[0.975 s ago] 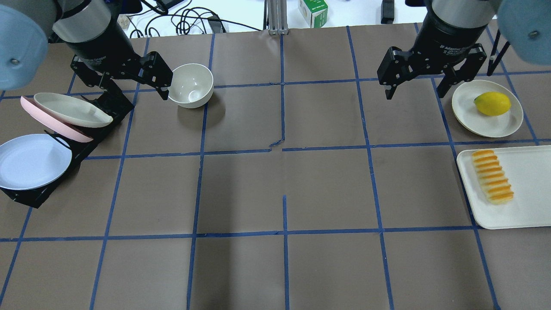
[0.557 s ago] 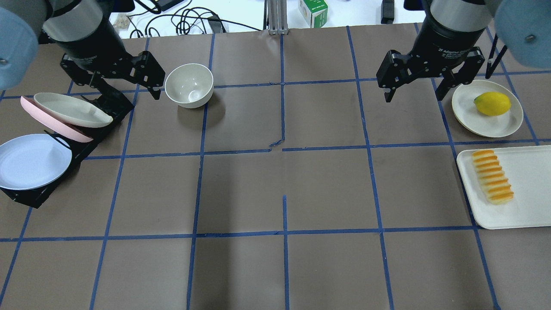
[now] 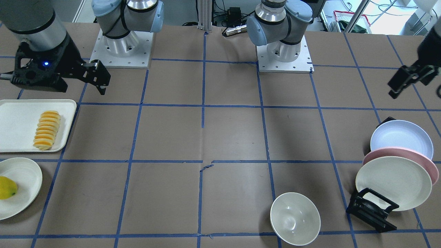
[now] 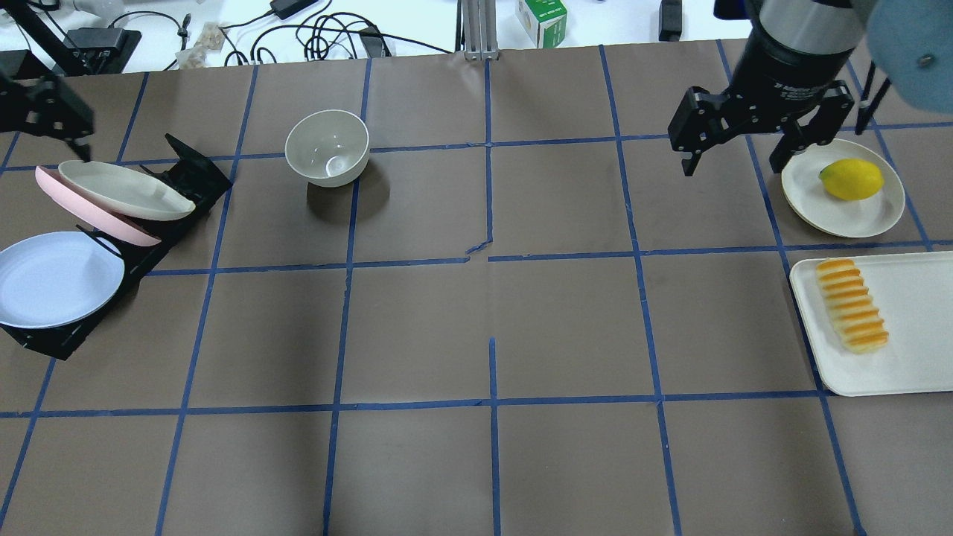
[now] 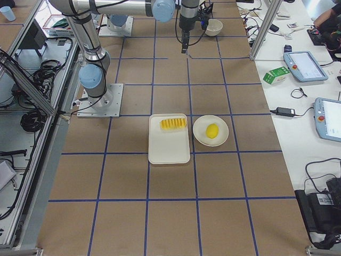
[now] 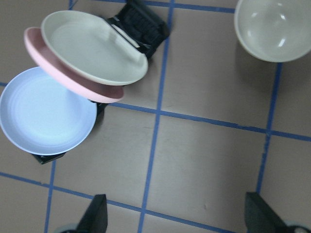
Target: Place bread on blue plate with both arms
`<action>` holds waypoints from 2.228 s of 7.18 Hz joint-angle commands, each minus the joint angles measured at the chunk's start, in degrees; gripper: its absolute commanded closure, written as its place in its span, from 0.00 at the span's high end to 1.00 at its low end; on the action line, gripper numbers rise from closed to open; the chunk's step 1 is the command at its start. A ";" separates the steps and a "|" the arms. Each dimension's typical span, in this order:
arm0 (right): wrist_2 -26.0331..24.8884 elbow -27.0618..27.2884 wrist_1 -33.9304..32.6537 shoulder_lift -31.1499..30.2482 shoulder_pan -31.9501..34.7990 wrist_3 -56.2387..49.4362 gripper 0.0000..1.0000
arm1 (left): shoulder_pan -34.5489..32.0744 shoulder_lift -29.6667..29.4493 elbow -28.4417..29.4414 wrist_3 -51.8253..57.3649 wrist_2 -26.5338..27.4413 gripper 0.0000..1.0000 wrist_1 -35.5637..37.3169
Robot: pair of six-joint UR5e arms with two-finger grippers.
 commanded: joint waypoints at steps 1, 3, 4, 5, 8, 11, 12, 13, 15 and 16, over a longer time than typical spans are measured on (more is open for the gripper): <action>-5.46 3.14 -4.24 2.29 -9.27 -6.57 1.00 | 16.04 -5.31 -3.19 7.54 -2.04 1.00 12.40; -6.21 8.58 -15.24 4.58 -14.27 -17.39 1.00 | 17.76 -12.42 -3.66 7.82 -4.50 1.00 15.92; -5.51 12.17 -17.01 5.89 -18.83 -23.19 1.00 | 19.07 -15.85 -4.17 8.08 -6.87 1.00 16.54; -5.51 15.52 -23.81 7.47 -22.62 -28.55 1.00 | 20.65 -18.24 -4.96 8.26 -8.46 1.00 16.98; -1.03 25.37 -31.62 8.36 -29.32 -38.71 1.00 | 21.28 -23.26 -5.23 8.53 -8.30 1.00 21.29; -1.55 25.75 -38.44 13.80 -29.60 -38.54 1.00 | 21.37 -24.68 -5.14 8.09 -7.95 0.50 21.20; -1.64 25.92 -39.17 14.16 -29.52 -37.84 1.00 | 21.37 -24.68 -5.15 8.44 -7.95 0.36 21.29; -1.03 26.01 -38.92 14.17 -29.52 -36.53 1.00 | 21.37 -24.68 -5.23 8.35 -7.77 0.22 21.12; -1.11 26.01 -39.09 16.52 -29.52 -35.64 1.00 | 21.37 -24.50 -5.14 8.09 -7.16 0.00 20.41; -1.29 25.84 -38.83 17.23 -29.52 -35.20 1.00 | 21.37 -24.33 -4.88 8.09 -6.03 0.00 20.41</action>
